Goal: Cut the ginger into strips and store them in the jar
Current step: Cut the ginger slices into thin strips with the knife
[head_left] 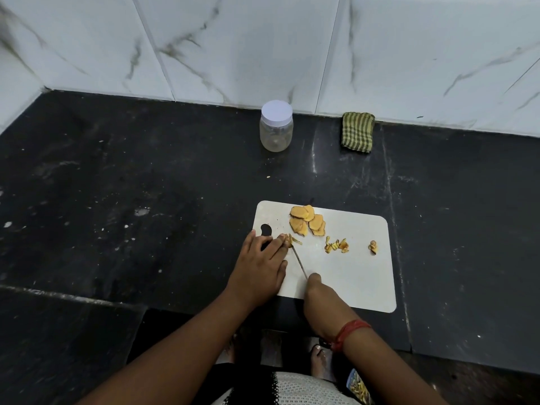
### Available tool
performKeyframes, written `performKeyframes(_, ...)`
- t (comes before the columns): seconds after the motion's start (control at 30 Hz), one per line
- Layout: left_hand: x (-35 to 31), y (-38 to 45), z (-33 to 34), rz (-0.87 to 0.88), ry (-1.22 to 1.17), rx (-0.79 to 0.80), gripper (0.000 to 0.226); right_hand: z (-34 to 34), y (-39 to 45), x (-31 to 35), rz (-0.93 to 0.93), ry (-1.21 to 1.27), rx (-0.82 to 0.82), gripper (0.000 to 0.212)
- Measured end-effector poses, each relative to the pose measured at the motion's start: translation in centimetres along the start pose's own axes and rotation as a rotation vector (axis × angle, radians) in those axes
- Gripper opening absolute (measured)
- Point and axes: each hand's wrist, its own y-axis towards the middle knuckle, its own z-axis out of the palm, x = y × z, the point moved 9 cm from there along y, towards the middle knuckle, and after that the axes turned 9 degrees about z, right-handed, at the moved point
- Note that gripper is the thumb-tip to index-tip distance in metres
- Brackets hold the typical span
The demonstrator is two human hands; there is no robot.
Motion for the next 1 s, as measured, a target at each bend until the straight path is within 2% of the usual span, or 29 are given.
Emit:
performKeyframes(0.2,0.0,-0.3,-0.1,0.002,-0.027,-0.011,0.047,-1.5,-0.9,-0.7,-0.032,0.008,-0.094,0.034)
performKeyframes(0.5,0.1,-0.4,-0.3,-0.002,-0.061,-0.016,0.049,-2.5,1.0,1.6,-0.057,0.114,-0.066,0.012)
performKeyframes(0.8,0.2,-0.3,-0.2,-0.011,-0.072,0.005,0.046,-2.0,1.5,1.7,-0.027,0.108,-0.022,0.012)
performKeyframes(1.0,0.4,-0.2,-0.2,-0.005,-0.074,-0.007,0.043,-1.7,1.9,2.0,-0.021,0.057,-0.010,0.026)
